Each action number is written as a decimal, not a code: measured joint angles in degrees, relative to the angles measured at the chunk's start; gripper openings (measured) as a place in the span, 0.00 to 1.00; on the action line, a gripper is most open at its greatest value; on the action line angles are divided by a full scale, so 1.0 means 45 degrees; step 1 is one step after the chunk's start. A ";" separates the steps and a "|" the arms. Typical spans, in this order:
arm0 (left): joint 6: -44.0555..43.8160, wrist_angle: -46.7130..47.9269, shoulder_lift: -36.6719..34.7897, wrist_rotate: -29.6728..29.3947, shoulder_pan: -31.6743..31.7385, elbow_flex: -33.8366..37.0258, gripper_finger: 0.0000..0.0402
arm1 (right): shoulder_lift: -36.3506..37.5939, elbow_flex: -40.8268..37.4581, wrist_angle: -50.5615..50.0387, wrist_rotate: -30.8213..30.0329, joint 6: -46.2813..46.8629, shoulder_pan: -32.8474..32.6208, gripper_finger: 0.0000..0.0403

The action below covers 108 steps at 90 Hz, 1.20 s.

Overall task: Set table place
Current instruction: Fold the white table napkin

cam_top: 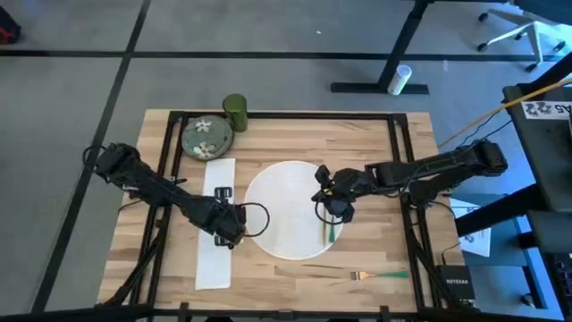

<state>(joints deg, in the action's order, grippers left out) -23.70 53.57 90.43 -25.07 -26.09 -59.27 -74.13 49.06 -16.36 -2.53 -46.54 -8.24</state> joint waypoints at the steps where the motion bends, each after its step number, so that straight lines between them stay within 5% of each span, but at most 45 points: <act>1: 0.0038 0.0047 0.0000 -0.0018 -0.0047 -0.0041 0.00 | 0.0000 0.0000 0.0000 -0.0003 0.0000 0.0003 0.00; 24: 0.1092 0.1575 -0.0010 0.0083 -0.1943 -0.0708 0.00 | 0.0000 0.0000 -0.0035 0.0002 0.0007 0.0000 0.00; 45: 0.1338 0.1822 -0.0010 0.2179 -0.4236 -0.0963 0.00 | 0.0000 0.0000 -0.0053 0.0007 0.0252 -0.0001 0.00; 70: 0.0378 -0.0068 0.0276 0.4374 -0.6137 -0.0995 0.00 | 0.0000 0.0000 -0.0063 0.0026 0.0316 -0.0002 0.00; 108: -0.2282 -0.2057 0.1921 0.5478 -0.7046 -0.0993 0.00 | 0.0000 0.0000 -0.0114 0.0036 0.0321 -0.0002 0.00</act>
<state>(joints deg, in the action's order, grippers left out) -33.97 44.31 99.08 -0.42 -57.80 -63.74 -74.13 49.06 -16.87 -2.37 -45.10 -8.25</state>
